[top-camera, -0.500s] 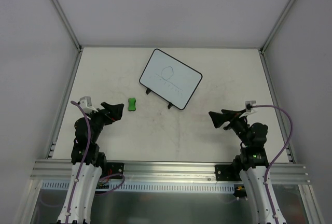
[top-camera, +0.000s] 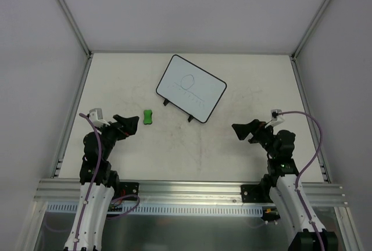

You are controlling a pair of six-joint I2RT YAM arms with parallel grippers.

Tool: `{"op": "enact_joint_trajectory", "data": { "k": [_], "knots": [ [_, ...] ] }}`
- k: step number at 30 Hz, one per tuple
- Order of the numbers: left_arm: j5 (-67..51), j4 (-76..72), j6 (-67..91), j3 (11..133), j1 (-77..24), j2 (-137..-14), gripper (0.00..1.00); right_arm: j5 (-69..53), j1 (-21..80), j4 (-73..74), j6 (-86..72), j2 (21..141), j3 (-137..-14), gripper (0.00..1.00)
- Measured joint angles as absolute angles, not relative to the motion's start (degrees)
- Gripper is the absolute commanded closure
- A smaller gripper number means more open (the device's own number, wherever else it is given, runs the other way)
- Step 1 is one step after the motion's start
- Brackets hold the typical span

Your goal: Erase the whiteboard

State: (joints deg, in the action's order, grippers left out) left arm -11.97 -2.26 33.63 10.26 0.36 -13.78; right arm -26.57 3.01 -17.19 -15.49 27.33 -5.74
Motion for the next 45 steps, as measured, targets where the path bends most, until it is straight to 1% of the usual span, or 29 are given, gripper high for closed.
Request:
{"op": "enact_joint_trajectory", "data": {
  "k": [6, 11, 15, 21, 27, 31, 35, 39, 45],
  "knots": [
    [-11.99, -2.26, 33.63, 10.26, 0.36, -13.69, 0.01, -29.02, 3.05, -25.50, -18.59, 36.49, -7.09, 0.01],
    [-11.86, -2.15, 33.41, 10.61, 0.36, -14.35, 0.01, -29.85, 3.11, -29.30, -18.96, 42.00, -12.88, 0.01],
    [-11.81, -2.17, 33.41, 11.84, 0.36, -17.28, 0.01, -30.70, 3.16, -33.91, -19.00, 47.13, -16.21, 0.01],
    [-11.81, -2.07, 33.41, 12.19, 0.36, -19.73, 0.01, -32.10, 3.16, -43.75, -21.63, 60.10, -19.20, 0.01],
    [-11.75, -2.02, 33.28, 12.19, 0.36, -18.72, 0.01, -33.19, 3.16, -53.56, -24.18, 72.42, -22.68, 0.06],
    [-11.62, -2.02, 33.10, 12.19, 0.36, -18.24, 0.01, -34.37, 3.20, -60.40, -26.50, 79.77, -26.13, 0.07],
    [-11.46, -2.00, 32.91, 12.19, 0.36, -18.31, 0.01, -35.53, 3.38, -67.42, -28.42, 86.43, -28.71, 0.10],
    [-11.49, -1.96, 32.29, 12.25, 0.36, -19.49, 0.01, -36.49, 3.73, -70.91, -29.47, 92.44, -31.09, 0.12],
    [-11.46, -1.02, 31.88, 12.82, 0.36, -20.75, 0.01, -37.52, 4.64, -72.03, -30.72, 99.70, -33.87, 0.17]
  ]
}}
